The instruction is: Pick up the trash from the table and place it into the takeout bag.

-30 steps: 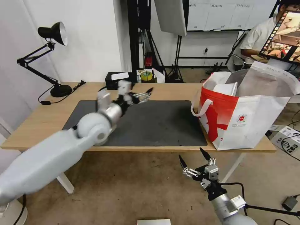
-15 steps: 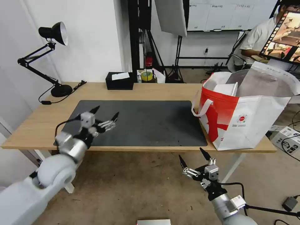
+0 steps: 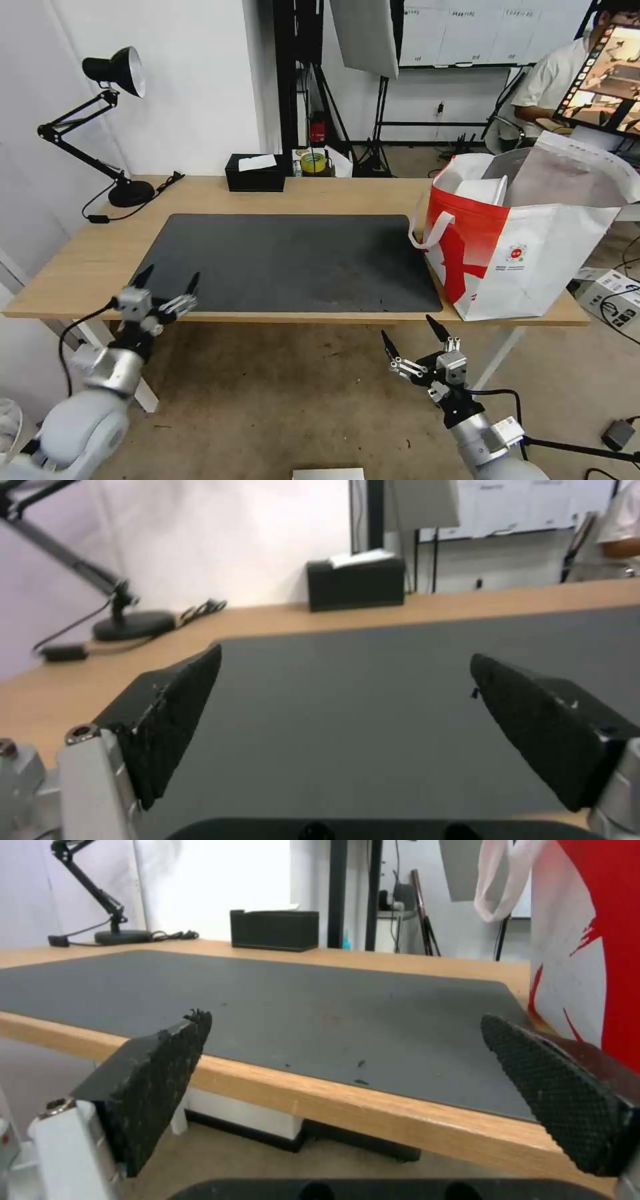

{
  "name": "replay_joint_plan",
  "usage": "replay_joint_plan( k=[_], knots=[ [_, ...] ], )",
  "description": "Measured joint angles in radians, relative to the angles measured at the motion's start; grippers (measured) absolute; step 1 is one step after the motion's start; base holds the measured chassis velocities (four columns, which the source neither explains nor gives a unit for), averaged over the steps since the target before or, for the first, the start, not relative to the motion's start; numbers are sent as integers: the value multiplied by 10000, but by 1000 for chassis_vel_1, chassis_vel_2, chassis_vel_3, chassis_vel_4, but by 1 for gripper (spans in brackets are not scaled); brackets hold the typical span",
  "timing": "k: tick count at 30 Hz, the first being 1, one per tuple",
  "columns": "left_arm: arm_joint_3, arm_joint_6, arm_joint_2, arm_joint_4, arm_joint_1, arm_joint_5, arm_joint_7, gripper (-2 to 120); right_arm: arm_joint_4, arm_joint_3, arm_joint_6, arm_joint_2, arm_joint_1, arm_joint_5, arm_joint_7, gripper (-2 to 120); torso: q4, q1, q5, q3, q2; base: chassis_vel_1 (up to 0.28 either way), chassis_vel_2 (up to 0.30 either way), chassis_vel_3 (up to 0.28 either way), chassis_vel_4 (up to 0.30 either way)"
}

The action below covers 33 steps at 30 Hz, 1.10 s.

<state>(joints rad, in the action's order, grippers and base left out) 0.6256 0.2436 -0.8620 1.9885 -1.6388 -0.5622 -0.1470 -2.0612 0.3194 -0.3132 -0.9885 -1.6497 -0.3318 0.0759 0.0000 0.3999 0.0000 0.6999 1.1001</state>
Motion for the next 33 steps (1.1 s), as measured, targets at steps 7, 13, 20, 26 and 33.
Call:
replay_joint_plan(
  k=[7, 13, 20, 26, 33],
  knots=[
    [100, 191, -439, -42, -561, 145, 18, 100, 0, 0, 0, 0, 0, 0, 0, 100, 0, 0, 0, 1, -1, 0, 0, 0, 0],
    [96, 112, -622, -7, -854, 116, 18, 100, 0, 0, 0, 0, 0, 0, 0, 100, -1, 1, 0, 1, -1, 0, 0, 0, 0],
    [15, -169, -678, 40, -1051, -175, 27, 100, 0, 0, 0, 0, 0, 0, 0, 100, -1, 1, 0, 1, -2, 0, 0, 0, 0],
    [1, -177, -673, 45, -1030, -183, 29, 100, 0, 0, 0, 0, 0, 0, 0, 100, 0, 1, 0, 1, -1, 0, 0, 0, 0],
    [-10, -182, -664, 47, -1015, -188, 31, 100, 0, 0, 0, 0, 0, 0, 0, 100, -1, 1, 0, 1, -2, 0, 0, 0, 0]
  ],
)
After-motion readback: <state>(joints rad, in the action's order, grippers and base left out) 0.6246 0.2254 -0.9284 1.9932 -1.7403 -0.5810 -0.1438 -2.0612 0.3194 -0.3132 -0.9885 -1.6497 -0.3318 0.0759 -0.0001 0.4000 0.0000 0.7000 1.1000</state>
